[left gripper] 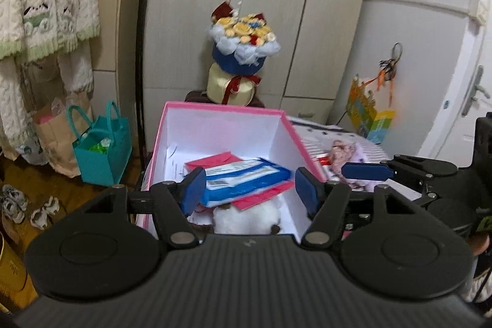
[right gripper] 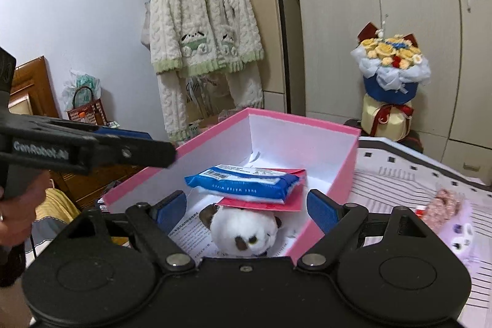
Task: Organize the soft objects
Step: 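Move the left gripper to the white tissue pack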
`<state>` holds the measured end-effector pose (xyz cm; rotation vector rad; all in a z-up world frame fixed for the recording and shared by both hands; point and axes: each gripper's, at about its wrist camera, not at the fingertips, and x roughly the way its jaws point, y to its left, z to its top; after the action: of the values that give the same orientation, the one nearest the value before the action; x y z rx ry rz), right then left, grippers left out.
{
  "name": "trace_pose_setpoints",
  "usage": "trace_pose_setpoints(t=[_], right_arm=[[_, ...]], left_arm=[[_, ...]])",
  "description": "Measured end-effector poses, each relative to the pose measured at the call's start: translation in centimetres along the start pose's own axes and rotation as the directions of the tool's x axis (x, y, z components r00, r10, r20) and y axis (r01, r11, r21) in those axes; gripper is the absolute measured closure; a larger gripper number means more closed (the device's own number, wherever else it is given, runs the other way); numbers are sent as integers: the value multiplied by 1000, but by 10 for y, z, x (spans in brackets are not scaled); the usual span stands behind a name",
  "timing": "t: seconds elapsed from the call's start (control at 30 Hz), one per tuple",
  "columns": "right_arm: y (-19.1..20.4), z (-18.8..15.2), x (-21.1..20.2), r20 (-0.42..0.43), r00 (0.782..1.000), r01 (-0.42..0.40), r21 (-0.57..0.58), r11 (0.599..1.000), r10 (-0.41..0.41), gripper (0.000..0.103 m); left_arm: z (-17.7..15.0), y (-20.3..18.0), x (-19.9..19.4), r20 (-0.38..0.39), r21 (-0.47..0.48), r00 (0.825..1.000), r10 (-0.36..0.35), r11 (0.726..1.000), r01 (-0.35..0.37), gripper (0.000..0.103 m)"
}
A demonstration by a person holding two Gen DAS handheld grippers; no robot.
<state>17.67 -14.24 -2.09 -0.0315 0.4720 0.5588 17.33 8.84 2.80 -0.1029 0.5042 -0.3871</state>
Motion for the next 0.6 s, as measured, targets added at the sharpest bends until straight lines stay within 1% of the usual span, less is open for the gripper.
trace_pose_setpoints(t=[0.17, 0.3, 0.37, 0.5, 0.6], right_arm=[[-4, 1, -35, 13, 1000, 23, 16, 1000, -24, 14], [-9, -1, -62, 1, 999, 33, 36, 999, -33, 14], [-12, -2, -75, -18, 999, 47, 39, 998, -46, 14], [-22, -9, -101, -49, 995, 84, 52, 995, -82, 14], [-34, -19, -119, -50, 993, 111, 61, 992, -108, 14]], left_arm=[[3, -9, -25, 2, 28, 999, -52, 998, 52, 39], [5, -18, -42, -16, 41, 995, -102, 994, 102, 39], [4, -26, -52, -15, 66, 994, -104, 992, 105, 38], [0, -43, -61, -24, 114, 993, -112, 987, 114, 37], [-7, -58, -60, -41, 139, 988, -150, 978, 154, 37]])
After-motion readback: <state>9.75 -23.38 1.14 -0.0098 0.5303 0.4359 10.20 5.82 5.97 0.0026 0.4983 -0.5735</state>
